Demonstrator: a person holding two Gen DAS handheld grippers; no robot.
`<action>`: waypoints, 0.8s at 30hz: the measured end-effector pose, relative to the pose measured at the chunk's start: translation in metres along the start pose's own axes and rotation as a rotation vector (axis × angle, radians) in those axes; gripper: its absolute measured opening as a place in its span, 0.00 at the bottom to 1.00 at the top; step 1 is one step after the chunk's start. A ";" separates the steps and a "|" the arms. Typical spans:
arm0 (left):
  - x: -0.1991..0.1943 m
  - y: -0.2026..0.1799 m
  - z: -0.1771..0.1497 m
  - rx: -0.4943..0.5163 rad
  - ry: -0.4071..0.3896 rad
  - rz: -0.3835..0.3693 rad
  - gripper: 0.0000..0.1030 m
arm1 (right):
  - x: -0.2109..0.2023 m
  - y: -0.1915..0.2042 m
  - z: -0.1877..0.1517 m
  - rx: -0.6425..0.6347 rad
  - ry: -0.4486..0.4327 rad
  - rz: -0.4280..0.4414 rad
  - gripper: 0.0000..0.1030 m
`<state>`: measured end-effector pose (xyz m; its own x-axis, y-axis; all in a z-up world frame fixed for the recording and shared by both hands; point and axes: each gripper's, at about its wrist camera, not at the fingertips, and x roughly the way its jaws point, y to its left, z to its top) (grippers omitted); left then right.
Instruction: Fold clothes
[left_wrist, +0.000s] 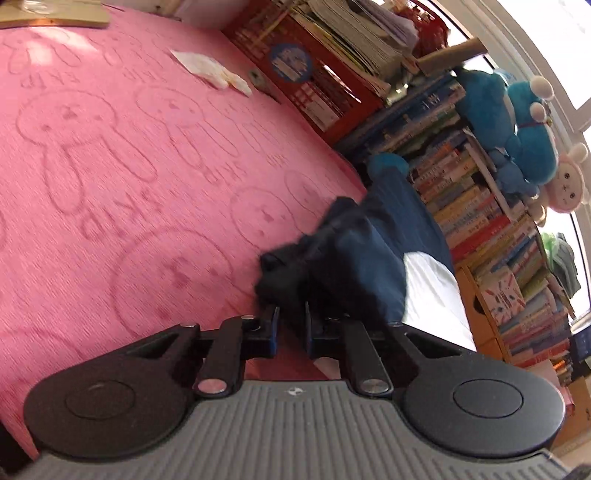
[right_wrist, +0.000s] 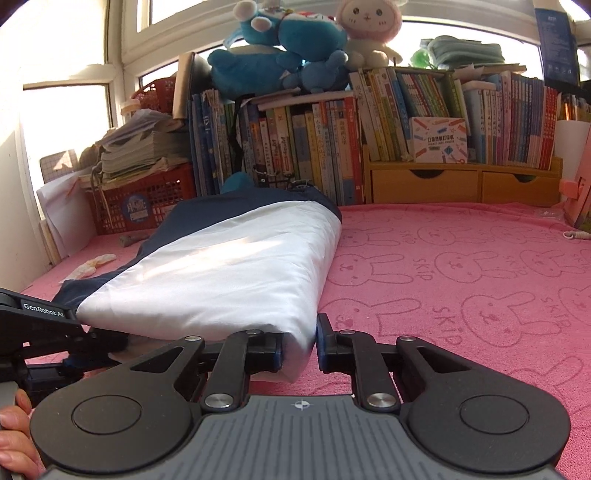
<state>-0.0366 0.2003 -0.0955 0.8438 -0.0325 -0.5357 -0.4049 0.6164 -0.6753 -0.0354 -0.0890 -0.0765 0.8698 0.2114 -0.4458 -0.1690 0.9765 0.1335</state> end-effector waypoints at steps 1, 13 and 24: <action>-0.004 0.004 0.006 0.004 -0.030 0.039 0.11 | 0.000 0.000 -0.001 -0.006 -0.003 0.001 0.18; -0.038 -0.007 -0.006 -0.088 0.215 -0.443 0.58 | 0.002 0.002 -0.010 -0.057 -0.007 -0.009 0.18; 0.017 -0.059 -0.036 -0.101 0.328 -0.509 0.57 | 0.002 0.000 -0.011 -0.068 -0.011 -0.003 0.18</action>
<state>-0.0110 0.1355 -0.0830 0.7945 -0.5534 -0.2501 -0.0243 0.3826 -0.9236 -0.0391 -0.0881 -0.0868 0.8752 0.2085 -0.4364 -0.1971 0.9777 0.0719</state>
